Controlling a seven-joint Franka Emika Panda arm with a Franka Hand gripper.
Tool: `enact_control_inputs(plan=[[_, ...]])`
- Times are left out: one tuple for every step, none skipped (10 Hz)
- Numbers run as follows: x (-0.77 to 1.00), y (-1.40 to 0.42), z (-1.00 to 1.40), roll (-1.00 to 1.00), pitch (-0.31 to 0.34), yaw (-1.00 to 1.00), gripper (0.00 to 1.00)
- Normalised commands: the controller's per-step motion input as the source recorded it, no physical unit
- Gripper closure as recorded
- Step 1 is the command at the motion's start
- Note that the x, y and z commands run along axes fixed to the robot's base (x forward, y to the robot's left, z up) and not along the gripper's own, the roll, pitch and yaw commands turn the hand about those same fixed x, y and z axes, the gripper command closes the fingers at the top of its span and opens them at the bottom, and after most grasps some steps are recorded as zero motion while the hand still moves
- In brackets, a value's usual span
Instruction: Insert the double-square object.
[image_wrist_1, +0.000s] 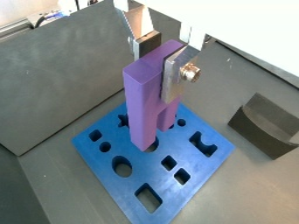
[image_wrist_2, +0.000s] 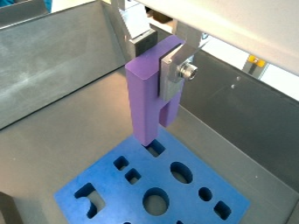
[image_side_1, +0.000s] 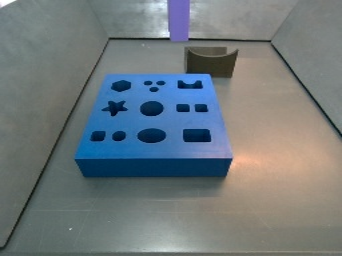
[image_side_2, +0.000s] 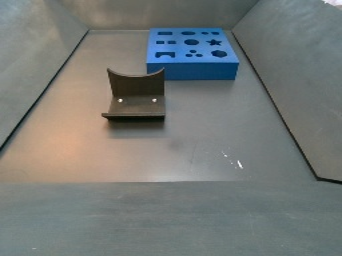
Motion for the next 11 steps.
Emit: enact_control_inputs(plan=[[0.18,0.0,-0.25,0.0,-0.011,-0.89,1.0],[0.0,0.0,-0.3,0.0,0.0,-1.0,1.0],[0.0,0.0,-0.27,0.0,0.0,-1.0,1.0],[0.0,0.0,-0.25,0.0,0.0,-1.0,1.0],[0.0,0.0,-0.24,0.0,0.0,-1.0,1.0],[0.0,0.0,-0.23,0.0,0.0,-1.0,1.0],[0.01,0.0,-0.31,0.03,-0.009,-1.0,1.0],[0.01,0.0,-0.38,0.06,-0.041,-1.0,1.0],[0.03,0.0,-0.37,0.06,-0.047,-1.0,1.0],[0.08,0.0,-0.36,0.07,-0.039,-1.0,1.0],[0.31,0.01,-0.29,0.01,-0.04,-0.82,1.0]])
